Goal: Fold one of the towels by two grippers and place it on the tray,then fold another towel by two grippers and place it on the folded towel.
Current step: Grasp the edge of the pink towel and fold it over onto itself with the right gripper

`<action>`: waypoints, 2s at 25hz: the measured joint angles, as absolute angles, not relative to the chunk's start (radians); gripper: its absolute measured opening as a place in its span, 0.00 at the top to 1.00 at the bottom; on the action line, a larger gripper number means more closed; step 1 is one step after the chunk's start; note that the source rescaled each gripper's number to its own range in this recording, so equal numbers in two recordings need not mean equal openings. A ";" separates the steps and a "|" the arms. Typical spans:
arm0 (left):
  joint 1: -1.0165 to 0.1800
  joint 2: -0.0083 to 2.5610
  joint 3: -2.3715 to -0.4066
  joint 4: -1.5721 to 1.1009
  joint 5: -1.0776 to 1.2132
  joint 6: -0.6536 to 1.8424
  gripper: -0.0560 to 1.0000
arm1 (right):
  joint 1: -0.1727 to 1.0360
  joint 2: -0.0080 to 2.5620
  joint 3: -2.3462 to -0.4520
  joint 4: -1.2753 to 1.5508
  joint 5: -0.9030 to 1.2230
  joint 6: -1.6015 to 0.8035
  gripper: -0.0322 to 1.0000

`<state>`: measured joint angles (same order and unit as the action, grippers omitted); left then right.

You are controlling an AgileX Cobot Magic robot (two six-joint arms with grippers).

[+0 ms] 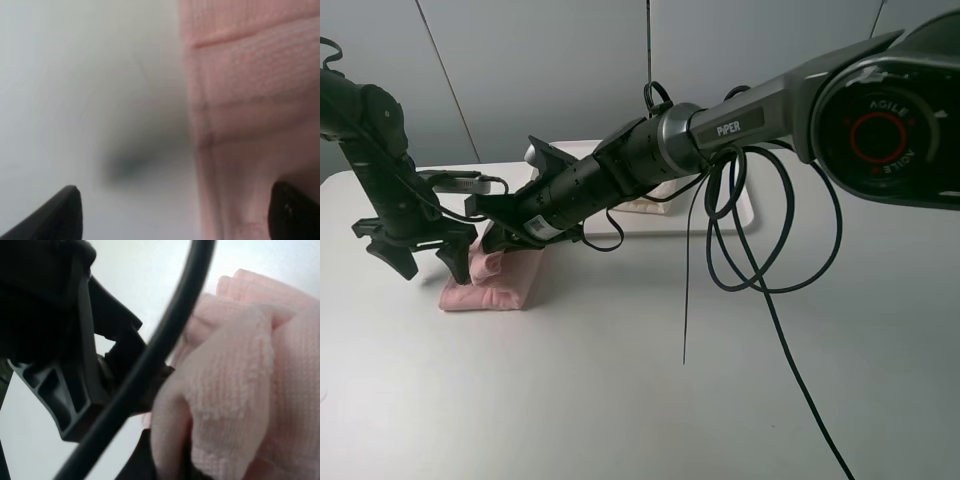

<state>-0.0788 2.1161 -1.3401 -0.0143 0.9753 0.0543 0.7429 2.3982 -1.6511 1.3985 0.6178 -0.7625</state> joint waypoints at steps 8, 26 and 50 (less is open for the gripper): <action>-0.079 2.116 -1.454 -0.025 1.071 0.073 0.04 | 0.743 2.398 -1.651 1.410 0.616 -0.752 0.93; -0.021 2.044 -1.569 -0.149 1.132 0.136 0.04 | 0.744 2.401 -1.651 1.400 0.626 -0.671 0.88; -0.021 2.044 -1.582 -0.163 1.135 0.158 0.04 | 0.833 2.402 -1.651 1.684 0.562 -0.793 0.49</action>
<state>-0.0213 2.0440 -1.5819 -0.1630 1.1353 0.1583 0.8325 2.4015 -1.6511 1.6844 0.5618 -0.7929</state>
